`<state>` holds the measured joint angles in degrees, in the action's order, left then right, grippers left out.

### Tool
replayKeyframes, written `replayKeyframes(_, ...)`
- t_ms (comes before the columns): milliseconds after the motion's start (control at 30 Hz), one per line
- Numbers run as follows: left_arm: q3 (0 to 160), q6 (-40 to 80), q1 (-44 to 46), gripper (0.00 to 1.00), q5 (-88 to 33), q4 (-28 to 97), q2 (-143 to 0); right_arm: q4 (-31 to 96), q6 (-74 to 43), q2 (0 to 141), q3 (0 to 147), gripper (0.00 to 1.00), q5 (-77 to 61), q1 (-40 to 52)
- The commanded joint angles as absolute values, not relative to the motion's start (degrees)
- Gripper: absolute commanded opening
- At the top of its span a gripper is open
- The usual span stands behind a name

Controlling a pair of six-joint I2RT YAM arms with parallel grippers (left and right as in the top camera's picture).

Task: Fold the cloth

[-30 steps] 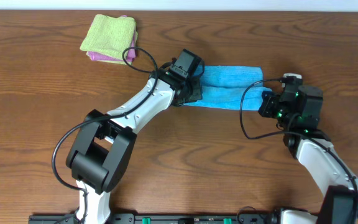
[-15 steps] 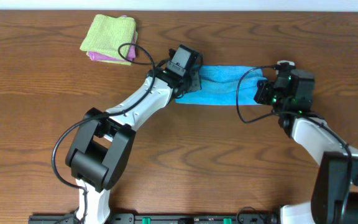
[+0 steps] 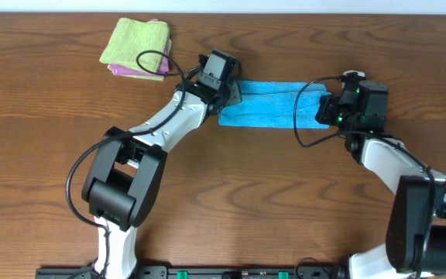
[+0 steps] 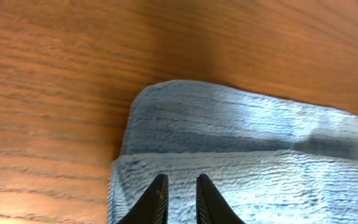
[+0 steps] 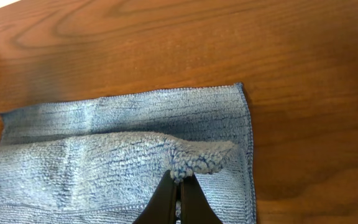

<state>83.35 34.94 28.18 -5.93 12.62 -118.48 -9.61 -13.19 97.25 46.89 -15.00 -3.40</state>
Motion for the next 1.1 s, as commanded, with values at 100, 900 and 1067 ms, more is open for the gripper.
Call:
replayKeyframes(100,84.4,37.5,28.3,0.18,-9.3,10.8,-122.2,-9.5,-11.7,97.6,48.1,0.02,-13.9,-2.8)
replayKeyframes(900,95.1,51.0,29.8,0.63,-12.5,33.5,-121.9,14.1,-35.2,94.6,54.5,0.99,-14.4,-2.2)
replayKeyframes(1067,94.9,58.2,29.8,0.64,-10.0,32.8,-122.8,6.3,-47.1,95.0,54.5,0.99,-11.2,-2.2)
